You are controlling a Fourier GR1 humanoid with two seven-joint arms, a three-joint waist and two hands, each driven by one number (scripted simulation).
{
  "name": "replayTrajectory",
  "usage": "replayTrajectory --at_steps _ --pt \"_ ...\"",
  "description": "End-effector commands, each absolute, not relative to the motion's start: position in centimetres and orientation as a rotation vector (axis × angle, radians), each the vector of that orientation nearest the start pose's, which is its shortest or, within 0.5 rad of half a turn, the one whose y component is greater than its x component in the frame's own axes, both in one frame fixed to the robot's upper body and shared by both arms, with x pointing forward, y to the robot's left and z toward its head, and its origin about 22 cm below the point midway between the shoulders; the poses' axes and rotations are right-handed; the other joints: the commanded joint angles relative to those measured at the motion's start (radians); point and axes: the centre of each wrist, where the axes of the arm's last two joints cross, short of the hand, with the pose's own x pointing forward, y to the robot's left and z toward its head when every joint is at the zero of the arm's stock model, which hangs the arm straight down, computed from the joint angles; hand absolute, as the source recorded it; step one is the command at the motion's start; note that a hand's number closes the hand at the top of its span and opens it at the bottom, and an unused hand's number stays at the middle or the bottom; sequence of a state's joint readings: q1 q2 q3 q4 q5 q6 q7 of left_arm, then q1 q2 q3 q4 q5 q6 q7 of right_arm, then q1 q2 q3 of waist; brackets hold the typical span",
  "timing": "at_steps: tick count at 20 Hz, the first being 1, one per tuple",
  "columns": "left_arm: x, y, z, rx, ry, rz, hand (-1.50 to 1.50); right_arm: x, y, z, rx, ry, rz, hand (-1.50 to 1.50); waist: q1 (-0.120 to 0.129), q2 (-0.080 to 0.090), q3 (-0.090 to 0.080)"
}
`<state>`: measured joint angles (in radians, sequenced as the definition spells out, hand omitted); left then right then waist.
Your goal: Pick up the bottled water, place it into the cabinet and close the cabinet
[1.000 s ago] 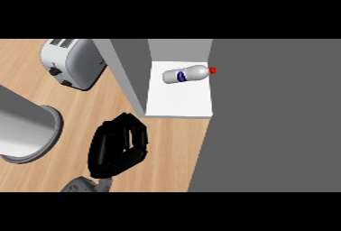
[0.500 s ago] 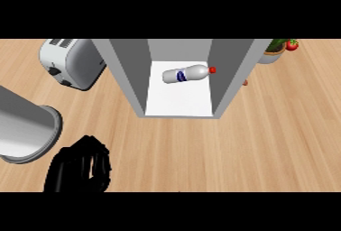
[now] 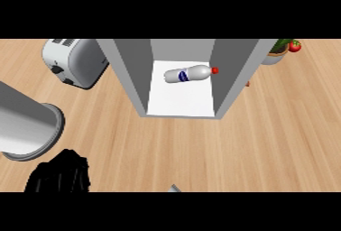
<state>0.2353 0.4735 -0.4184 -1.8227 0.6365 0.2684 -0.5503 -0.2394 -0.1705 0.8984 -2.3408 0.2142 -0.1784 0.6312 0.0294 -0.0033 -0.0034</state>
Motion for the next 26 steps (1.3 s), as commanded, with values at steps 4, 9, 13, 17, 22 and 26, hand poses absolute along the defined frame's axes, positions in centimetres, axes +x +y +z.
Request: replayTrajectory --at_steps 4,9,13,17,22,26 --pt "16.3 28.2 2.9 -0.231 -1.886 0.15 1.5 14.8 -4.6 19.6 0.4 -1.878 0.655 1.5 0.017 0.004 -0.001" --pt "14.8 29.1 1.9 -0.24 -1.876 0.166 1.5 20.2 -4.7 20.1 0.375 -1.814 0.465 1.5 0.027 0.014 0.001" --pt "14.5 28.7 3.7 -0.248 -1.888 0.146 1.5 24.7 -4.0 20.9 0.434 -1.729 0.469 1.5 0.017 0.012 0.004" --pt "13.1 29.8 2.8 -0.228 -1.882 0.176 1.5 29.3 -4.6 20.6 0.488 -1.643 0.457 1.5 0.015 0.013 0.004" --pt "11.7 31.0 3.1 -0.217 -1.899 0.169 1.5 34.4 -7.7 18.0 0.453 -1.639 0.449 1.5 0.005 0.008 0.004" --pt "13.4 30.2 3.1 -0.234 -1.893 0.161 1.5 37.5 -7.3 18.2 0.421 -1.622 0.477 1.5 0.006 0.013 0.003"
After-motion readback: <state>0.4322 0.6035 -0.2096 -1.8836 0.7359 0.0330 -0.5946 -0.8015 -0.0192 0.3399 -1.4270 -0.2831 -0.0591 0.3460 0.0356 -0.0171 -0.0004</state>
